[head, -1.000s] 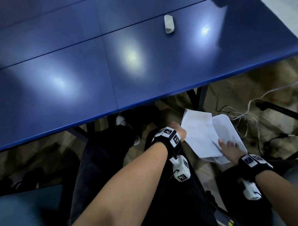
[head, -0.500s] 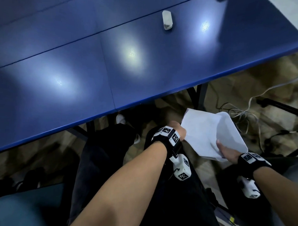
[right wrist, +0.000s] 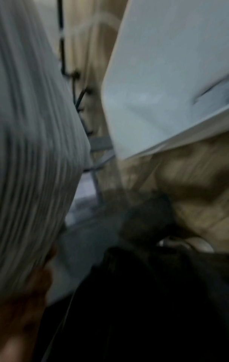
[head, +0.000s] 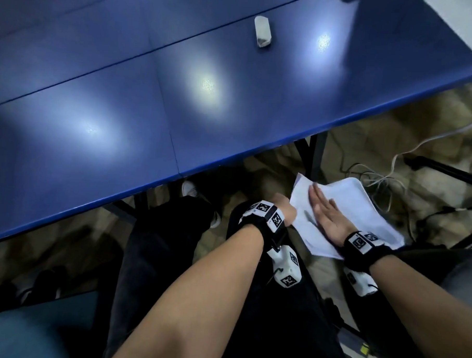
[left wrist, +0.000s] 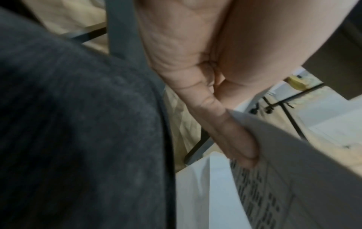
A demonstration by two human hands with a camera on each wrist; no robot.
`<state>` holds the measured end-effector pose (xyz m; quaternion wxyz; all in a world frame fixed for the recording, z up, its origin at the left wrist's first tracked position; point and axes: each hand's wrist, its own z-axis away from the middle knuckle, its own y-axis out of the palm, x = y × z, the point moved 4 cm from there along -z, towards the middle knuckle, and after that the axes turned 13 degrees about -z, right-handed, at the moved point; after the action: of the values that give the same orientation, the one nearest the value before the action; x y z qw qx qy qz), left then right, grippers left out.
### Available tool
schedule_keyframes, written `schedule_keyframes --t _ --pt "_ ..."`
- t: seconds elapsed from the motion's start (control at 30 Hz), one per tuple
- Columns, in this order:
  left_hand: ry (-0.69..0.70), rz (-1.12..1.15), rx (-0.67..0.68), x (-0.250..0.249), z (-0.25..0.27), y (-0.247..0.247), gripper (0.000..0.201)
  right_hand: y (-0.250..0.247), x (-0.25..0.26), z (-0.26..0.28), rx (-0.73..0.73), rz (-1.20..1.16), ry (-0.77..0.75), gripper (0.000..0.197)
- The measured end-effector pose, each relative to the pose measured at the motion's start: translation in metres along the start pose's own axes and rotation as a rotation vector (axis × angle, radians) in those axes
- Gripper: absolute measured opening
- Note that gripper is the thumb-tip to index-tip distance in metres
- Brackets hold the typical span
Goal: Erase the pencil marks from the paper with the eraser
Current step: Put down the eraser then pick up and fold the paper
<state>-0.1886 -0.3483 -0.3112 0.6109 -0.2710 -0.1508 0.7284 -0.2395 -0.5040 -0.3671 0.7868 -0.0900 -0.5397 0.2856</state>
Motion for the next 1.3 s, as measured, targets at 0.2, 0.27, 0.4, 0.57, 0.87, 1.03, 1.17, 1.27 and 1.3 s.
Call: schedule_keyframes --t 0.2,0.27,0.4,0.57,0.87,1.03,1.17,1.27,1.3 --pt "-0.029 -0.006 -0.034 0.011 0.003 -0.007 0.043 -0.015 -0.095 0.008 -0.099 -0.068 0.73 0.101" --pt "-0.024 0.008 -0.053 0.011 0.009 -0.015 0.038 -0.033 -0.103 0.003 -0.176 0.018 0.731 0.123" --pt "-0.028 0.047 -0.05 0.009 0.011 -0.018 0.042 -0.041 -0.011 0.003 -0.179 -0.058 0.119 0.089" --pt "-0.014 0.066 -0.067 0.004 0.012 -0.019 0.044 0.006 0.026 0.025 0.066 -0.174 -0.149 0.081" --pt "-0.029 0.021 -0.087 0.01 0.021 -0.02 0.03 -0.012 -0.076 0.025 0.03 0.102 0.753 0.106" --pt "-0.043 0.068 -0.078 0.004 0.022 -0.022 0.035 -0.011 0.016 0.026 -0.039 -0.168 0.073 0.088" --pt "-0.071 0.107 -0.066 0.001 0.025 -0.018 0.043 0.015 0.03 0.048 0.049 -0.384 0.032 0.075" --pt "-0.091 0.088 -0.07 0.005 0.024 -0.016 0.051 0.014 -0.038 0.05 -0.051 -0.379 0.369 0.064" --pt "-0.089 0.075 -0.077 0.006 0.025 -0.016 0.048 0.011 -0.066 0.05 -0.083 -0.39 0.46 0.069"
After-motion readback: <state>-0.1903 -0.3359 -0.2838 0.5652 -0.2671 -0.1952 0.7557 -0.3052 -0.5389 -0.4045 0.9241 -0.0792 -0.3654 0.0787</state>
